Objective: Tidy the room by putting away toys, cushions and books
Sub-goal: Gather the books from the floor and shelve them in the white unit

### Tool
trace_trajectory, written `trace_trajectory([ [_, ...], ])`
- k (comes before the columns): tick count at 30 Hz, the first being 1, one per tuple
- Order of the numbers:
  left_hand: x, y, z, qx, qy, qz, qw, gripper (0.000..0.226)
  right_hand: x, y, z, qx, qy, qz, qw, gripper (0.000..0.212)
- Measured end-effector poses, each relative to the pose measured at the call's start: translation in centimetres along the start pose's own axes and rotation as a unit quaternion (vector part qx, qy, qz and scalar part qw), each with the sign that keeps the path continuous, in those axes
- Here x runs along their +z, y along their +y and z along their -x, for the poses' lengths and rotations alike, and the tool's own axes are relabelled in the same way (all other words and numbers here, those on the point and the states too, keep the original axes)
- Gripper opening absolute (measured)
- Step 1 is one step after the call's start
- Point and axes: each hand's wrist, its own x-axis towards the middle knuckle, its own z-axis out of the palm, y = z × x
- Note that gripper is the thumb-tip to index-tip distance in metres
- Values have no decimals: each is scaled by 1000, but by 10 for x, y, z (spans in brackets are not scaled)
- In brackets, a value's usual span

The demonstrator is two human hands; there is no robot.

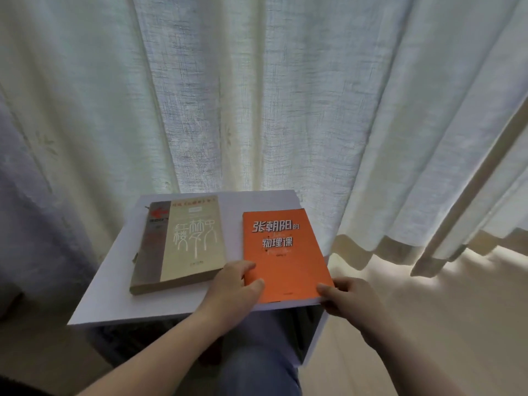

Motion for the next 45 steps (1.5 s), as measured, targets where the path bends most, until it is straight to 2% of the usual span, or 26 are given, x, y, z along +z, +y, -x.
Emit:
trace_trajectory([
  [4, -1, 2, -3, 16, 28, -38, 999, 45, -5, 3, 6, 20, -20, 39, 999, 20],
  [8, -2, 7, -6, 31, 45, -32, 998, 39, -8, -5, 1, -11, 83, 128, 988, 37],
  [10, -2, 11, -8, 35, 54, -26, 998, 37, -8, -7, -3, -5, 95, 100, 990, 44],
  [16, 9, 23, -14, 21, 20, -3, 1000, 37, -3, 2, -4, 45, 77, 51, 995, 41],
  [20, 16, 27, -14, 22, 8, -23, 999, 31, -1, 5, 1, 118, 38, -55, 991, 55],
  [23, 19, 24, -11, 30, -4, -30, 999, 30, -2, 6, 1, 142, 20, -118, 983, 62],
  [25, 16, 20, -10, 7, -6, 1, 1000, 33, -1, 8, 0, 142, 18, -133, 981, 58],
  [28, 10, 14, -7, -31, -29, 109, 993, 28, 4, 4, 4, 132, 11, -161, 978, 34],
  [30, 9, 11, -3, -42, -44, 144, 988, 25, 3, -10, 7, 141, 9, -200, 969, 22],
  [32, 10, 6, -1, -40, -44, 137, 989, 32, 2, -20, 3, 143, 16, -148, 979, 26],
  [34, 13, 5, -2, -41, -45, 130, 990, 39, 1, -20, 0, 110, 18, 13, 994, 31],
  [36, 12, 7, -1, -41, -48, 129, 990, 40, 1, -16, -1, 48, 25, 170, 984, 30],
  [38, 11, 8, 0, -41, -44, 129, 990, 38, 3, -15, 1, 24, 34, 203, 978, 25],
  [41, 9, 5, 2, -47, -31, 136, 989, 27, 12, -15, 2, 40, 27, 122, 991, 24],
  [45, 4, 4, 3, -72, -31, 189, 979, 20, 14, -24, 1, 118, 22, -99, 988, 26],
])
